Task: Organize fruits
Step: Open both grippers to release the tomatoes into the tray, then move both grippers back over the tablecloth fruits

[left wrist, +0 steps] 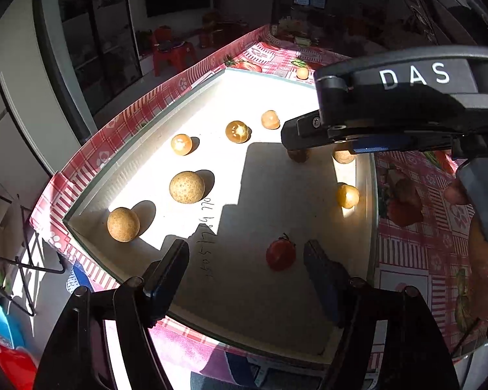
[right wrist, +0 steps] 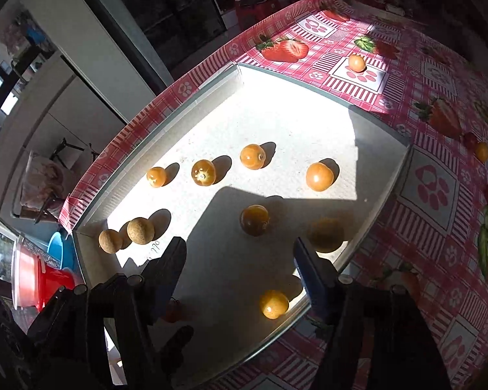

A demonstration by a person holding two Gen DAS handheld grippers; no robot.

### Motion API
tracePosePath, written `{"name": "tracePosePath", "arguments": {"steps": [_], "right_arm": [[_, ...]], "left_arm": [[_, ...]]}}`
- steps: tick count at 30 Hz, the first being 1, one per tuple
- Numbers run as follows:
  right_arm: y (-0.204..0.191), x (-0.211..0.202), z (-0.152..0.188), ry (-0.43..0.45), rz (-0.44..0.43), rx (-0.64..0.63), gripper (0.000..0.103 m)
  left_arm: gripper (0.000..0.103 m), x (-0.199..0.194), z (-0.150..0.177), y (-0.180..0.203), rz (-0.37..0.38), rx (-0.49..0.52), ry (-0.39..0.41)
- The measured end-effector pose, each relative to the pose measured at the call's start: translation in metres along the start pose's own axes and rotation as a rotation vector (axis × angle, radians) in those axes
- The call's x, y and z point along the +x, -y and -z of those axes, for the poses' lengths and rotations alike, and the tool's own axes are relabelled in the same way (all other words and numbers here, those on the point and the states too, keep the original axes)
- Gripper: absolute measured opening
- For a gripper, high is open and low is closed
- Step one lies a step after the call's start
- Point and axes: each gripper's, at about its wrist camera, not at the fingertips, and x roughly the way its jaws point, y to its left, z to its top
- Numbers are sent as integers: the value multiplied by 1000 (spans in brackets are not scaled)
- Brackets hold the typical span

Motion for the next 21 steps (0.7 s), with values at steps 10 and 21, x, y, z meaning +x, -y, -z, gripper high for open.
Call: {"name": "tracePosePath", "arguments": {"steps": [10,21], "right_arm": [[41,-44,21,79,38,117,81],[124,-86,81,118,176,276,81]], "left_arm": [[74,-18,-1,11,-2,21,20],[74,-39,-15,56,60,95,65]]}}
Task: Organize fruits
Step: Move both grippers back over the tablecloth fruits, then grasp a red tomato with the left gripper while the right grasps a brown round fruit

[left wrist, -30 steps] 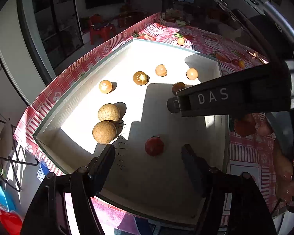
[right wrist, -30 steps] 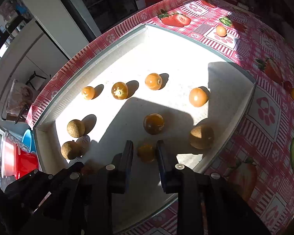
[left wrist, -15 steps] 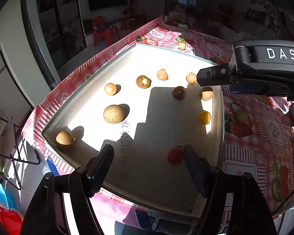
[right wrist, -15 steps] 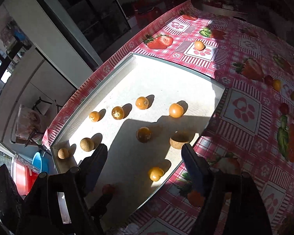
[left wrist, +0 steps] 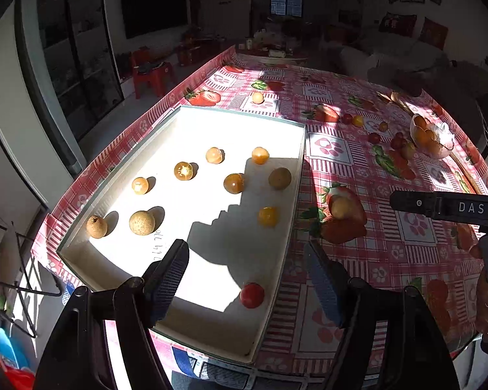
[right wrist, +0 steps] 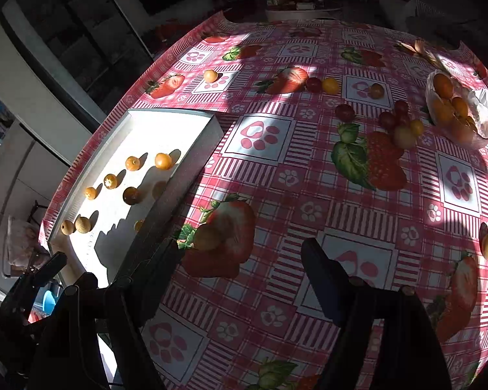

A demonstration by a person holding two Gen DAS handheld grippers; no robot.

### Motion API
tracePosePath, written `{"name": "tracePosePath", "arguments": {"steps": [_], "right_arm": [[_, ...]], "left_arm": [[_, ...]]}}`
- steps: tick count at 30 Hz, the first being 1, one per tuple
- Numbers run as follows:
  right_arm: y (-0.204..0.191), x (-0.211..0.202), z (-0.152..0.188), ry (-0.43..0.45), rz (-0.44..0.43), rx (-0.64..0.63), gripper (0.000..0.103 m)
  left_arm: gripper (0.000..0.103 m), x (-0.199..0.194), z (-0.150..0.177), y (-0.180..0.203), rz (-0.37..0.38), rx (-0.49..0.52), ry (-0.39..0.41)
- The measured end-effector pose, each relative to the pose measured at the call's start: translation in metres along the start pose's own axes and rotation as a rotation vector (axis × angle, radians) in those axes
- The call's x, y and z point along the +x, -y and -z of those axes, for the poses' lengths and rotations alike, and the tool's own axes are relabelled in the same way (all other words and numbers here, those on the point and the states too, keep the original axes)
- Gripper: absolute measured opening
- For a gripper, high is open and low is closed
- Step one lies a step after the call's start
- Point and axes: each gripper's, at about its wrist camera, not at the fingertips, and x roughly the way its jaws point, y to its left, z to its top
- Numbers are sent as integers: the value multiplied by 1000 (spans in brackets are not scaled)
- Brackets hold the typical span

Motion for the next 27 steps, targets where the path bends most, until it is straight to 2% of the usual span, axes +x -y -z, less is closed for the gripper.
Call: {"name": "tracePosePath", "arguments": {"steps": [7,16,23,27], "right_arm": [[64,-11,6,29,87,102,81],[112,-10,-21,91,155,144,81],[129,4,-45,110,183,142,67],[132,14,-53,106,184,125,66]], "left_arm": [[74,12,-19,49,74,68,-15],[74,59,-73,108,149,125,-49],[74,113,-115,142,181,152,-83],[74,143,-130,162,198,177,-99]]}}
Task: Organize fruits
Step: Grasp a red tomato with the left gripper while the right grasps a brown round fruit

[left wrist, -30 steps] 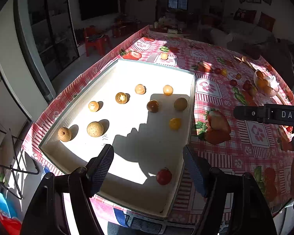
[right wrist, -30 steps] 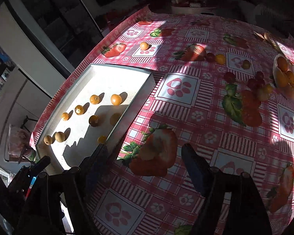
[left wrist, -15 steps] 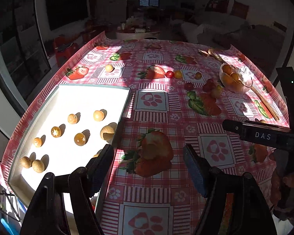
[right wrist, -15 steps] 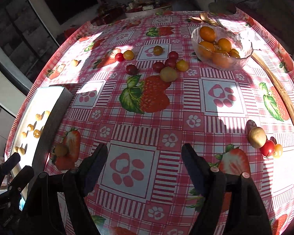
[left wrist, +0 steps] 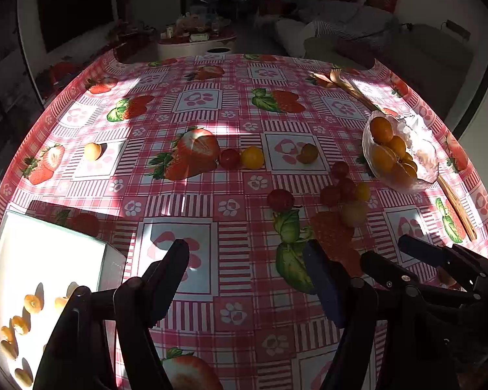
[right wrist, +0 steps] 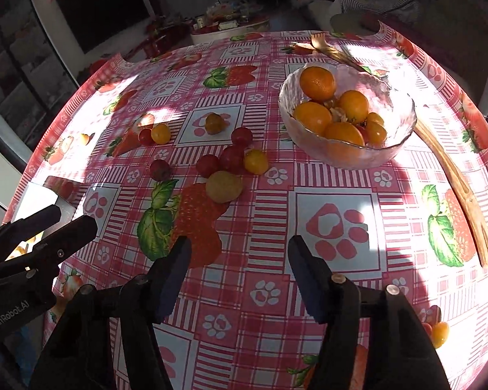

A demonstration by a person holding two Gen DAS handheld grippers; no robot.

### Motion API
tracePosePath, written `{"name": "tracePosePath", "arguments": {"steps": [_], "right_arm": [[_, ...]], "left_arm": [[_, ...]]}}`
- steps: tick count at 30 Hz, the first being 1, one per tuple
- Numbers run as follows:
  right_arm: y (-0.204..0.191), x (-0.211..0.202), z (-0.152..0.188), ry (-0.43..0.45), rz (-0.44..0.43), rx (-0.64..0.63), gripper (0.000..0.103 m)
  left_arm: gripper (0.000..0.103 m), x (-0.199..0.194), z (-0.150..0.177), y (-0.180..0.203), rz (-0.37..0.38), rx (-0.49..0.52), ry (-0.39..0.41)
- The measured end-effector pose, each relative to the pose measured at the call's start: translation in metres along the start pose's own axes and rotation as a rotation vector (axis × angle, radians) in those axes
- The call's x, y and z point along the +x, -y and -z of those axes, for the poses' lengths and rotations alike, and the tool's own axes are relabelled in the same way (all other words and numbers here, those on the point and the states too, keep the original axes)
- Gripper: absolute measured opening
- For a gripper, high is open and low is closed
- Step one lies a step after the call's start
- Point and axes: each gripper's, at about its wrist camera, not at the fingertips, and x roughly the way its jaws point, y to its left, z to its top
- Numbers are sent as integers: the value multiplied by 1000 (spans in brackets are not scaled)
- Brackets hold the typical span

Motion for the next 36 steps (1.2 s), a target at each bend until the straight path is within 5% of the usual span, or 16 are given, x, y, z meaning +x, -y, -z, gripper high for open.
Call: {"name": "tracePosePath", "arguments": {"steps": [9,11,14,18,24,26,36], "right_arm": [[0,11,-6,10,7,-47,66],[-1,13,-7,15,9,-57,66],[-4,15,-11,24,17,-78,66],[-8,21,-16,34,19,-95,66],[-13,27,-23,54,21,-111,48],[-14,28,-23,54,3,-107,32],[-11,7,4,22,-53,-62,31]], "left_arm": [[73,48,-22,11,6,11,-19],[60,54,-23,13,6,16,-30],[59,57,-27,16,-14,46,-17],[36,59,-33,15,-17,46,-12],[22,55,-26,7,-11,19,11],[22,53,-23,5,1,13,13],[22,18,26,13,38,15,9]]}}
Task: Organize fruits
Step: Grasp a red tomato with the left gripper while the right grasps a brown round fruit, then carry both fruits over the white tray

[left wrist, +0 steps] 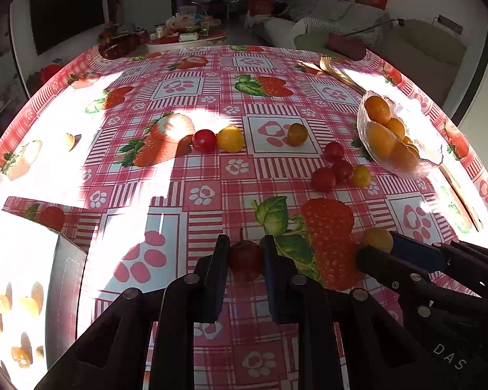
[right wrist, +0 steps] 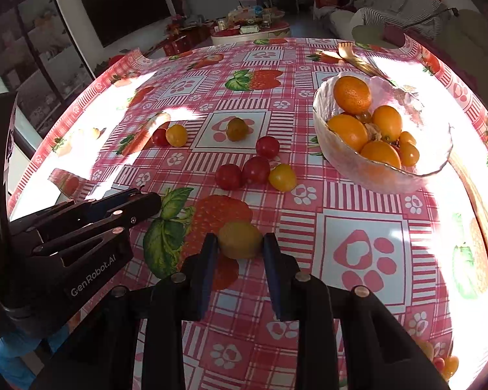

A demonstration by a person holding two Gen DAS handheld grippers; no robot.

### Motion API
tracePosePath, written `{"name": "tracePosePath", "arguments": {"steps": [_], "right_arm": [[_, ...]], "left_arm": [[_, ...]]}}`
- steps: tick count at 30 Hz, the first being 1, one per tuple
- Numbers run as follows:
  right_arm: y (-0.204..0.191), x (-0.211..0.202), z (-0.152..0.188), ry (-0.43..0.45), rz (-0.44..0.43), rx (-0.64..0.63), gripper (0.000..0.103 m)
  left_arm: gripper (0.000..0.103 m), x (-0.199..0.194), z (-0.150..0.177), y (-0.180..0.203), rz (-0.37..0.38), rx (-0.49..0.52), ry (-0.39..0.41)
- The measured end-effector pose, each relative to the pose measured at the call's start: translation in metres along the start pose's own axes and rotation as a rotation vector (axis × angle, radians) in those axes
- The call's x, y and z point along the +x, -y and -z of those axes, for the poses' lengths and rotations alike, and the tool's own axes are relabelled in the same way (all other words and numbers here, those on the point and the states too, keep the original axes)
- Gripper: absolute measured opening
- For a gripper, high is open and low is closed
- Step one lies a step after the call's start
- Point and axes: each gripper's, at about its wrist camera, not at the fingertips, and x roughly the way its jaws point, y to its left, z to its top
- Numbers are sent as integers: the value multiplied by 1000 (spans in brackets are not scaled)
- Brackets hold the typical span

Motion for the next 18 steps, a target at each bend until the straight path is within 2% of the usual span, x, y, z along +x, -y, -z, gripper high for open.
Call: {"name": "tracePosePath", "arguments": {"steps": [10,18], "right_arm": [[-4,-40,46,-20,-22,31,31],[-12,-66,72,-28,-24,35,31]], "left_arm": [[22,-56,62,6,41,-47,0],[22,-102,83,3,25,-56,49]]}}
